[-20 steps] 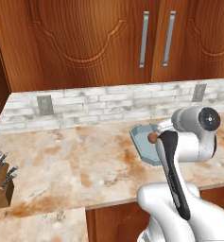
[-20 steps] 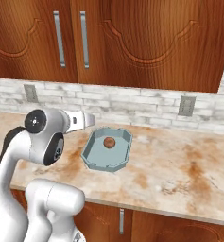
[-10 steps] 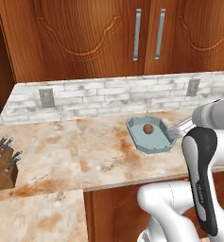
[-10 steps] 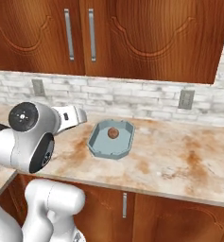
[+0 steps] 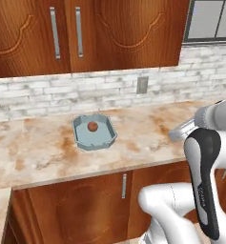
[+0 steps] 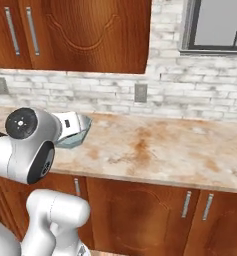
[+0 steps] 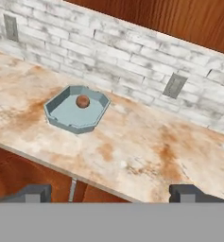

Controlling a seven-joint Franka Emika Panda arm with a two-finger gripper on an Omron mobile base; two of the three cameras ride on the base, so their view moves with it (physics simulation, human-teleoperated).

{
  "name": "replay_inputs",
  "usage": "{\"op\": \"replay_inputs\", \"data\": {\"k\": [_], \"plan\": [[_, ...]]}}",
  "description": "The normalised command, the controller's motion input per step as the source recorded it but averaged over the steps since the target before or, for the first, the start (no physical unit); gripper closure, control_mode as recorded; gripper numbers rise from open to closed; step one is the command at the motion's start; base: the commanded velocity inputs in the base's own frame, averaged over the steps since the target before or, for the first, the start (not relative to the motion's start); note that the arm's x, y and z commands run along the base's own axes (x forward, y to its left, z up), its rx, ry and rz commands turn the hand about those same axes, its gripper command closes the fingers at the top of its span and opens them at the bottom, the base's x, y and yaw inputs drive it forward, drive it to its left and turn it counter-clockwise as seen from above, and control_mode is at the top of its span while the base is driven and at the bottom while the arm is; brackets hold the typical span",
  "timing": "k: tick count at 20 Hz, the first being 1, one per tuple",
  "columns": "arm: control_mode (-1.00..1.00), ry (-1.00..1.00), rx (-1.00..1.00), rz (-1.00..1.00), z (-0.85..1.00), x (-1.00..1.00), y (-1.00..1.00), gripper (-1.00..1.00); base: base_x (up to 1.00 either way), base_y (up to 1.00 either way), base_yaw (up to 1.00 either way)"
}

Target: Place one onion and one fish in each tupperware on the nearby counter, to pack two identical lunches.

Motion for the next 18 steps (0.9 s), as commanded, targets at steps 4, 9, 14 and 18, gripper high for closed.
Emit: {"op": "replay_inputs", "data": {"k": [4,9,14,18], "plan": [[1.00,0.00,0.00,0.00,0.00,0.00,0.00,-1.00,0.00,-1.00,-0.23],[1.00,0.00,0.00,0.00,0.00,0.00,0.00,-1.00,-0.03,-1.00,-0.23],[1.00,0.00,0.00,0.00,0.00,0.00,0.00,-1.00,0.05,-1.00,-0.11],[1.00,0.00,0.00,0.00,0.00,0.00,0.00,-1.00,0.11,-1.00,0.12]]}}
